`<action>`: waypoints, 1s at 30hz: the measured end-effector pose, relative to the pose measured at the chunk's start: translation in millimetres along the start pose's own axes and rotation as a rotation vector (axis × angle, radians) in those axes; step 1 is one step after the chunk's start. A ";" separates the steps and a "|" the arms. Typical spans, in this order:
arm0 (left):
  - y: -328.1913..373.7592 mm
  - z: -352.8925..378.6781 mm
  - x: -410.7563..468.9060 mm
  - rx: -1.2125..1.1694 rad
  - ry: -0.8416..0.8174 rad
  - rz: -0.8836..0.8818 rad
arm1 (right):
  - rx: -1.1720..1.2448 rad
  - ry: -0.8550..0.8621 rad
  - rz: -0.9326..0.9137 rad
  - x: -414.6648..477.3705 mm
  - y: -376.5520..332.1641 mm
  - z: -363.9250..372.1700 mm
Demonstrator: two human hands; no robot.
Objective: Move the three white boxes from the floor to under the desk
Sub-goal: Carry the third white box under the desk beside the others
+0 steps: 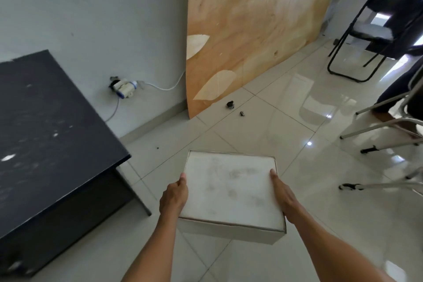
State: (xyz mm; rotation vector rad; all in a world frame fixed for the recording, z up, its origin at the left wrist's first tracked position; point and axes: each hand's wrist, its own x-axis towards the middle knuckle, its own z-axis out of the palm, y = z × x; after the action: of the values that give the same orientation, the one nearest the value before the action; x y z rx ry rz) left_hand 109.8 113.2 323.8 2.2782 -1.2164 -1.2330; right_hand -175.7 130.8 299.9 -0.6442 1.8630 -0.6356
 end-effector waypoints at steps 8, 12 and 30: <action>-143.3 -58.0 -116.1 -0.054 0.014 -0.116 | -0.126 -0.056 0.001 -119.5 86.1 69.2; -229.6 -101.6 -150.7 -0.073 0.010 -0.186 | -0.191 -0.090 -0.002 -182.1 123.3 124.9; -658.6 -316.1 -181.3 -0.131 0.238 -0.474 | -0.382 -0.384 -0.118 -401.0 240.9 526.4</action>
State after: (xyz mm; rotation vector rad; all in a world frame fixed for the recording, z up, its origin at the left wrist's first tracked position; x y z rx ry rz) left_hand 667.2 610.8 231.9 2.6041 -0.5118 -1.0953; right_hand 414.2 506.2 216.3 -1.0520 1.5998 -0.2038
